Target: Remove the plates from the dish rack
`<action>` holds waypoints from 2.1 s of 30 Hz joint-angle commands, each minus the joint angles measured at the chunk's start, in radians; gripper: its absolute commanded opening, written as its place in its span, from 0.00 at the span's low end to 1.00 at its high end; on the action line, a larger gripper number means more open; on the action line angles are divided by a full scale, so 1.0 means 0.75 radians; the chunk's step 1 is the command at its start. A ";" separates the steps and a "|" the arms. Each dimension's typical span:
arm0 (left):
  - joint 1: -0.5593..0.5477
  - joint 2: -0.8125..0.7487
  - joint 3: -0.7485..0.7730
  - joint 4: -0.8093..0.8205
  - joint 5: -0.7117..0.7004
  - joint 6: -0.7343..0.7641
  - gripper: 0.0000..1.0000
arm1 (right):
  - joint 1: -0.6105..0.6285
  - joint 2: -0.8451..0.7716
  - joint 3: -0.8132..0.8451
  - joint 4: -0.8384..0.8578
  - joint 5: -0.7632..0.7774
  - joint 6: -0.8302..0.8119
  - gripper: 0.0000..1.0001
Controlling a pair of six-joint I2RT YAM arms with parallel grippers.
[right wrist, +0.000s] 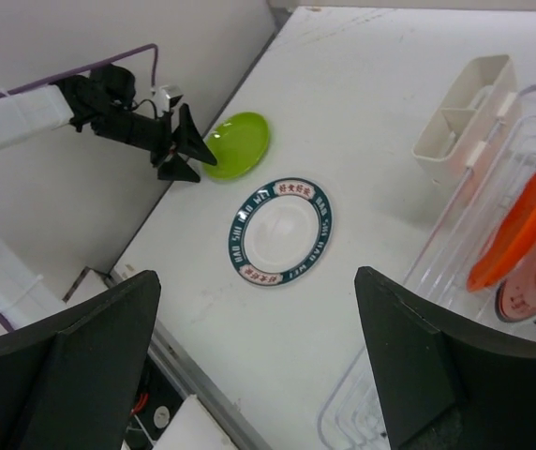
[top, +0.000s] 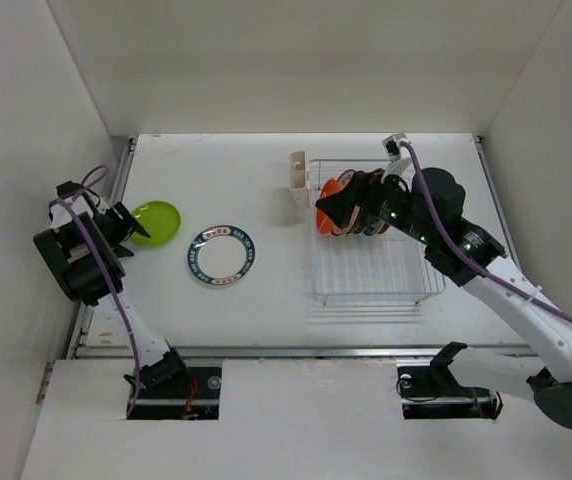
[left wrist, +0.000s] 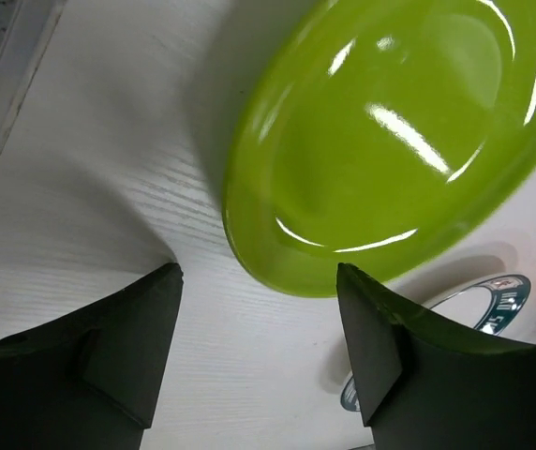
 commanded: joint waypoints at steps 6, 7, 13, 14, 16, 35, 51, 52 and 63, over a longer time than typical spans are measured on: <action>-0.059 -0.240 0.031 -0.168 -0.175 0.039 0.81 | -0.031 0.099 0.267 -0.491 0.574 0.111 0.95; -0.059 -0.271 0.031 -0.185 -0.187 0.055 0.85 | -0.045 0.134 0.326 -0.595 0.626 0.134 0.95; -0.071 -0.520 0.031 -0.256 -0.324 0.151 1.00 | -0.231 0.134 0.376 -0.704 0.810 0.187 0.99; -0.071 -0.545 0.031 -0.273 -0.337 0.171 1.00 | -0.268 0.146 0.376 -0.732 0.810 0.187 0.99; -0.071 -0.612 0.031 -0.287 -0.363 0.218 1.00 | -0.343 0.195 0.394 -0.745 0.825 0.153 0.99; -0.204 -1.046 -0.194 -0.348 -0.566 0.699 1.00 | -0.583 0.750 0.386 -0.543 0.524 -0.005 0.54; -0.204 -1.058 -0.167 -0.420 -0.523 0.687 1.00 | -0.597 0.764 0.323 -0.530 0.663 0.024 0.00; -0.204 -1.058 -0.167 -0.420 -0.507 0.687 1.00 | -0.597 0.742 0.343 -0.548 0.724 0.024 0.00; -0.255 -1.071 -0.112 -0.551 -0.149 0.769 1.00 | -0.416 0.398 0.725 -0.884 1.346 0.024 0.00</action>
